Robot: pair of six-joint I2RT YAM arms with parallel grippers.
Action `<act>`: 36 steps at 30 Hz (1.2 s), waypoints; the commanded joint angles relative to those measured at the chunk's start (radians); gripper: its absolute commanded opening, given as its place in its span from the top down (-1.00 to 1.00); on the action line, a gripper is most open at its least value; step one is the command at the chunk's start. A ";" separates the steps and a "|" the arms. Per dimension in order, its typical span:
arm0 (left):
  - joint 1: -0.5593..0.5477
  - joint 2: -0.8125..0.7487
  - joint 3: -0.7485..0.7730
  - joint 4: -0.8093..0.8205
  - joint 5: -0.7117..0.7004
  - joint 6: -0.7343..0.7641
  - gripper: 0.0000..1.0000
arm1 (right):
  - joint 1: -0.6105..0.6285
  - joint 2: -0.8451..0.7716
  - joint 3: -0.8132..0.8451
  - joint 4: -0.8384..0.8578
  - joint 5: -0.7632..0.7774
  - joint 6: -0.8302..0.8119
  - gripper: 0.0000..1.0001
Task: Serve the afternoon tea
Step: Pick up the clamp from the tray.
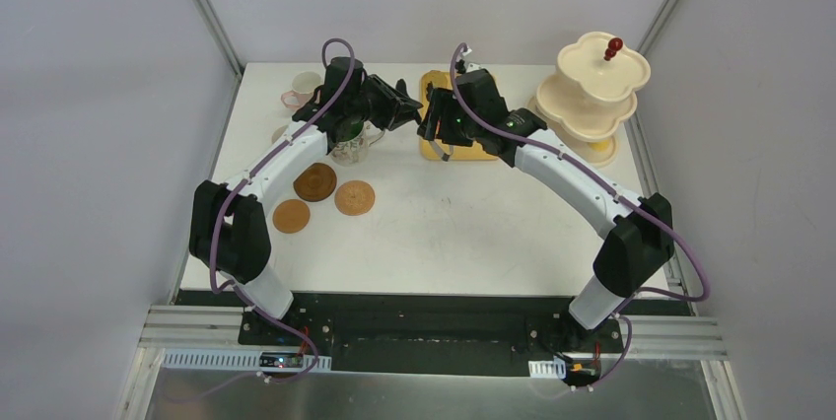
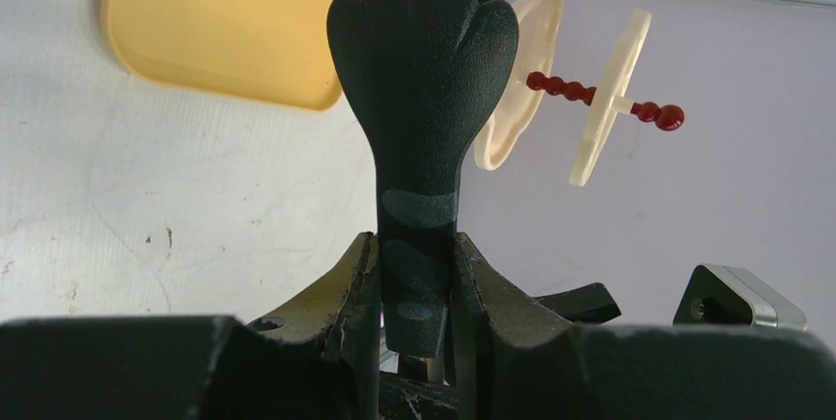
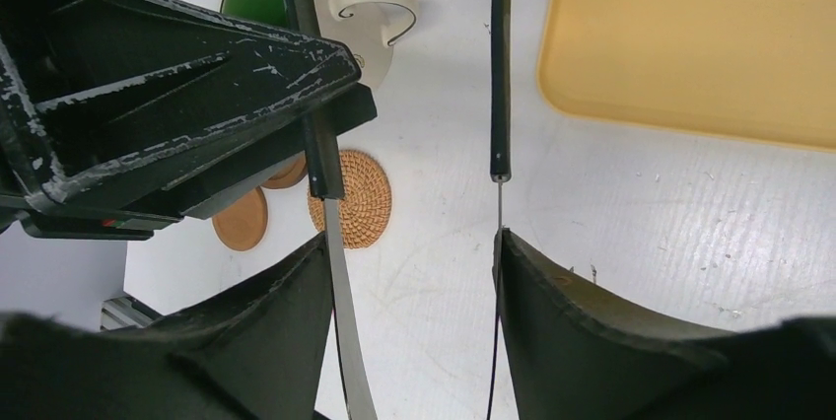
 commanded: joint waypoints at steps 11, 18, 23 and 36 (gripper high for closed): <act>-0.004 0.001 0.081 -0.069 0.017 0.017 0.34 | -0.010 -0.021 0.008 0.071 -0.003 0.047 -0.12; -0.003 -0.007 0.120 -0.154 -0.018 0.075 -0.24 | -0.034 -0.007 0.002 0.085 -0.023 0.068 -0.10; 0.011 -0.019 0.179 -0.290 -0.065 0.172 -0.45 | -0.074 0.016 -0.007 0.103 -0.068 0.087 -0.10; 0.024 -0.127 0.318 -0.540 -0.021 0.558 -0.43 | -0.234 0.215 0.134 0.102 -0.164 0.073 -0.12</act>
